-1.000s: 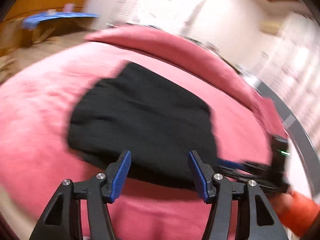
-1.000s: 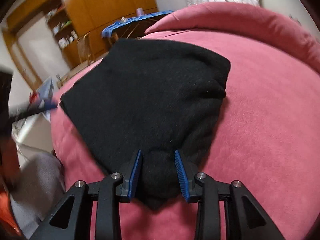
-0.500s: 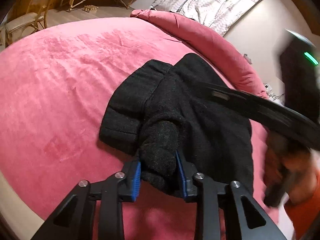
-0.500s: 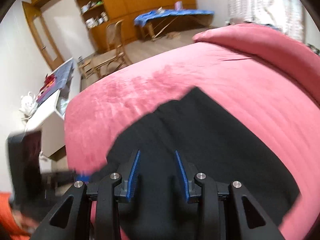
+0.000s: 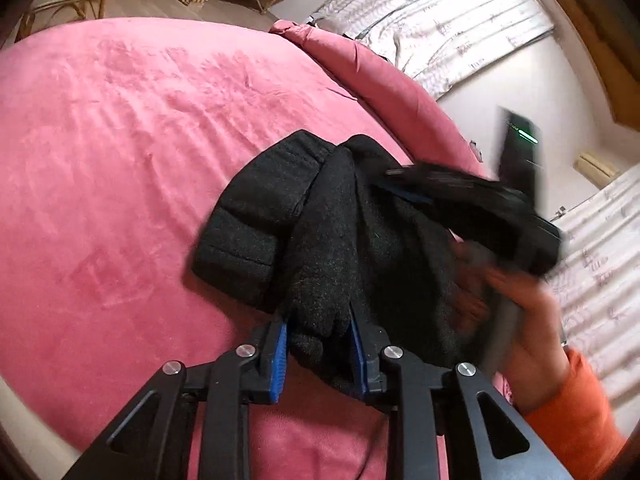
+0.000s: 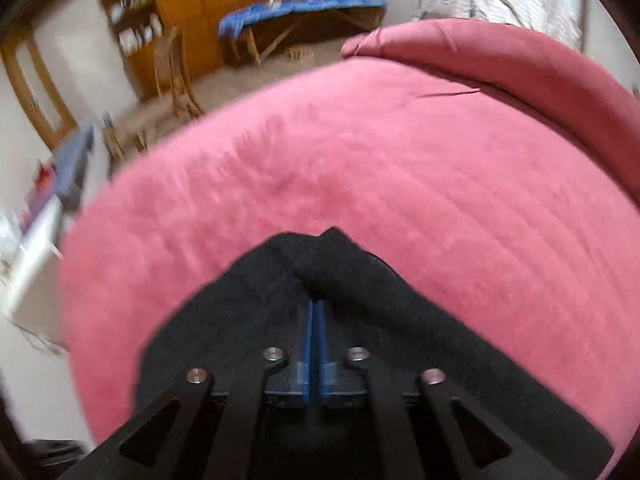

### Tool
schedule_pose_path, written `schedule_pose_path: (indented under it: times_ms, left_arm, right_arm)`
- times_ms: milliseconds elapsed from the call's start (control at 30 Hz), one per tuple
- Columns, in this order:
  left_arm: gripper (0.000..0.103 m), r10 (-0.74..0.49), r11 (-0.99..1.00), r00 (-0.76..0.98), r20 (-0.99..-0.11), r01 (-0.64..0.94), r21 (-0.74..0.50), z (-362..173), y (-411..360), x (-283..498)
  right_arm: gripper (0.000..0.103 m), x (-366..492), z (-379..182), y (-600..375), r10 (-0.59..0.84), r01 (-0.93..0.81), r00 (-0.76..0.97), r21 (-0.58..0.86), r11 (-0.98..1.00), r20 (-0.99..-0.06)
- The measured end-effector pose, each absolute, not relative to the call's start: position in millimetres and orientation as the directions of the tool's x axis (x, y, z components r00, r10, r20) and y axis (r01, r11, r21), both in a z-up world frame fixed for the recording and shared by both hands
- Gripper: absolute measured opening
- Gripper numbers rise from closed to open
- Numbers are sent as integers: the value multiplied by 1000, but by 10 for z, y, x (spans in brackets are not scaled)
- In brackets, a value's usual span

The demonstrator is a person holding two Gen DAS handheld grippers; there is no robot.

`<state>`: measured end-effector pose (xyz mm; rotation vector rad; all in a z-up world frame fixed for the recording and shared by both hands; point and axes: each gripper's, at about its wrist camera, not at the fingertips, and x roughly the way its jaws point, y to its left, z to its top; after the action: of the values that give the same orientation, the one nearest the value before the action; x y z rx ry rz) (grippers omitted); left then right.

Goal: Fold large clothes

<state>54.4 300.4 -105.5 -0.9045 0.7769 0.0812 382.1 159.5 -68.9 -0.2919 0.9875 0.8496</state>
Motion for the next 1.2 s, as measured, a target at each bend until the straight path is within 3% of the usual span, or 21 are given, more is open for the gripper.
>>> schedule_pose_path:
  times_ms: [33, 100, 333, 400, 500, 567, 667, 733, 900, 933, 967, 1100, 1200]
  left_arm:
    - [25, -249, 637, 738, -627, -363, -680, -1038, 2992, 560]
    - [23, -258, 642, 767, -588, -319, -697, -889, 2971, 610]
    - [22, -216, 734, 867, -449, -159, -660, -237, 2960, 660]
    - [22, -175, 746, 855, -488, -208, -632, -415, 3080, 748]
    - [23, -131, 714, 737, -662, -393, -579, -1131, 3330, 910]
    - [33, -185, 633, 768, -613, -384, -672, -1301, 3466, 810]
    - [58, -96, 658, 780, -618, -416, -628, -1085, 3503, 769]
    - [59, -57, 664, 780, -623, -437, -607, -973, 3472, 743]
    - [67, 11, 773, 698, -716, -460, -437, -786, 3176, 838]
    - [74, 30, 799, 685, -728, -454, -394, -737, 3072, 839]
    - [82, 50, 817, 675, -736, -452, -359, -736, 3027, 803]
    - [87, 111, 886, 677, -728, -399, -236, -570, 2761, 664]
    - [94, 168, 914, 657, -735, -384, -134, -454, 2591, 595]
  right_arm:
    - [32, 3819, -610, 1460, 537, -704, 262, 222, 675, -802]
    - [32, 3740, -452, 937, 627, -605, 256, 384, 698, -736]
    - [34, 3161, -261, -294, 601, -566, 447, 311, 763, -663]
    - [35, 3024, -391, -441, 594, -563, 425, 315, 764, -683]
    - [35, 2885, -761, -565, 583, -542, 391, 335, 771, -712]
    - [35, 2810, -882, -588, 612, -545, 384, 365, 755, -692]
    - [37, 2634, -702, -674, 615, -551, 436, 345, 760, -658]
    - [45, 2574, -675, -780, 621, -540, 451, 358, 762, -640]
    - [45, 2485, -770, -919, 603, -494, 457, 377, 784, -654]
    - [45, 2442, -748, -920, 595, -487, 460, 372, 790, -659]
    - [45, 2411, -707, -948, 583, -477, 467, 366, 799, -665]
    - [47, 2308, -698, -932, 586, -420, 509, 413, 808, -631]
    - [47, 2355, -1015, -781, 537, -397, 401, 388, 832, -742]
